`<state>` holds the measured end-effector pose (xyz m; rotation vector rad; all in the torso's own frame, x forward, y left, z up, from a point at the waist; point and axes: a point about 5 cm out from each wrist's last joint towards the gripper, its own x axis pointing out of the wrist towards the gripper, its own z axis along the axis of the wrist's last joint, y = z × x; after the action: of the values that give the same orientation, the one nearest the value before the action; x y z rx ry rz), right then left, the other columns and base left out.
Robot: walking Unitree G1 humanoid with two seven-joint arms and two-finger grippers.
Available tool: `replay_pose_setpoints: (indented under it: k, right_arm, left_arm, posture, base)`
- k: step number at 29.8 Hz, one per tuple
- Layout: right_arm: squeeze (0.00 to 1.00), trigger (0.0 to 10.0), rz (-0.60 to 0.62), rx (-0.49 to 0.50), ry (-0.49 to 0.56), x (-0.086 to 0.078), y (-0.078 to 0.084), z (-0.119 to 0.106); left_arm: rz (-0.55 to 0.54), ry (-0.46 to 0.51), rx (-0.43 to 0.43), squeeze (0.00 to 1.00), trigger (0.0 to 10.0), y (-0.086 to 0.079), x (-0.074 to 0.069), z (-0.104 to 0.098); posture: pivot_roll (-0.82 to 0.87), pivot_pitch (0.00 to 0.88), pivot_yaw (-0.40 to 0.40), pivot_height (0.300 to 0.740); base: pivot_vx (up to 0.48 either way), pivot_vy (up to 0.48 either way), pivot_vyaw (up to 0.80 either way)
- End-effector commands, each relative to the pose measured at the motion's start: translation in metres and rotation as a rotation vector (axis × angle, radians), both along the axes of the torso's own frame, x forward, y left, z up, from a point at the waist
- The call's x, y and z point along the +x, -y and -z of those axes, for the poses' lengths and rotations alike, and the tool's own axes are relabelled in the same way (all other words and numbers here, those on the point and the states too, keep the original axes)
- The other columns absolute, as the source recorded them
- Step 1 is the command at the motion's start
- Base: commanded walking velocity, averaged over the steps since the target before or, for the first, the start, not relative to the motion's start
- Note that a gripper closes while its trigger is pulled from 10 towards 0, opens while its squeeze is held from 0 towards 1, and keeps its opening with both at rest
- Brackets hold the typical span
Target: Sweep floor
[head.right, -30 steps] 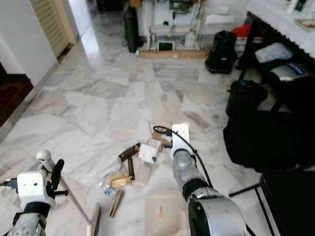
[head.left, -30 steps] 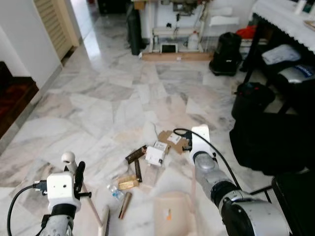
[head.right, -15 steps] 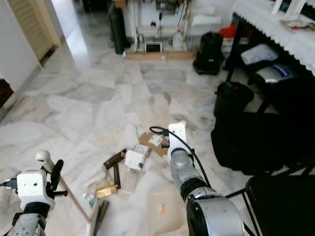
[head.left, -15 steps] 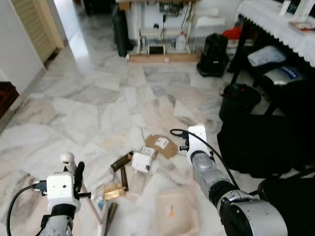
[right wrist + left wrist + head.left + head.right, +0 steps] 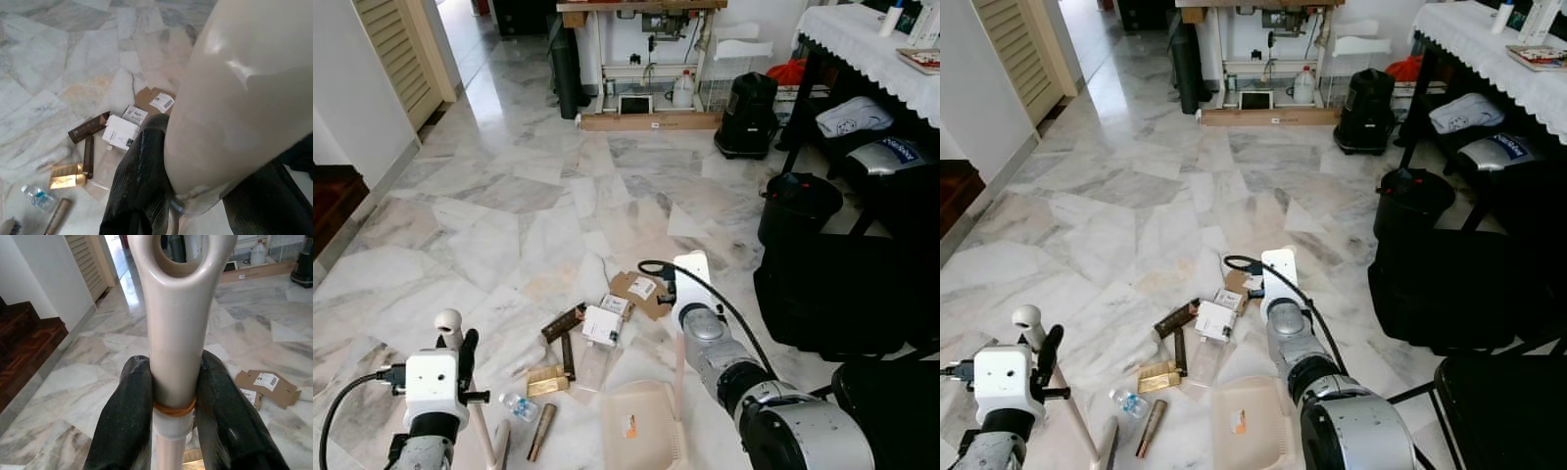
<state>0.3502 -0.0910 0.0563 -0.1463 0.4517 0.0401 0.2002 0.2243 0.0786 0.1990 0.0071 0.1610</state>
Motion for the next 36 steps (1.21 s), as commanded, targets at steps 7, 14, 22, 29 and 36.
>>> replay_pose_setpoints:
  k: [7,14,22,29,36]
  right_arm:
    - [0.00,10.0,-0.021,-0.003,0.015,0.004,-0.005,-0.007]
    - [0.00,10.0,-0.021,-0.003,0.015,0.004,-0.005,-0.007]
    - [0.00,10.0,-0.021,-0.003,0.015,0.004,-0.005,-0.007]
    - [0.00,10.0,-0.021,-0.003,0.015,0.004,-0.005,-0.007]
    - [0.00,10.0,-0.094,0.061,-0.081,-0.007,-0.018,0.008]
  left_arm:
    - [0.009,0.009,0.026,0.00,10.0,-0.001,0.001,-0.005]
    - [0.009,0.009,0.026,0.00,10.0,-0.001,0.001,-0.005]
    - [0.009,0.009,0.026,0.00,10.0,-0.001,0.001,-0.005]
    - [0.009,0.009,0.026,0.00,10.0,-0.001,0.001,-0.005]
    - [0.027,-0.020,-0.189,0.00,10.0,0.003,0.022,0.013]
  posture:
    - [0.05,0.041,0.027,0.740]
    - [0.05,0.041,0.027,0.740]
    - [0.05,0.041,0.027,0.740]
    - [0.05,0.041,0.027,0.740]
    - [0.04,0.092,0.030,0.740]
  base:
    - [0.000,0.000,0.00]
    - [0.000,0.000,0.00]
    - [0.000,0.000,0.00]
    - [0.000,0.000,0.00]
    - [0.000,0.000,0.00]
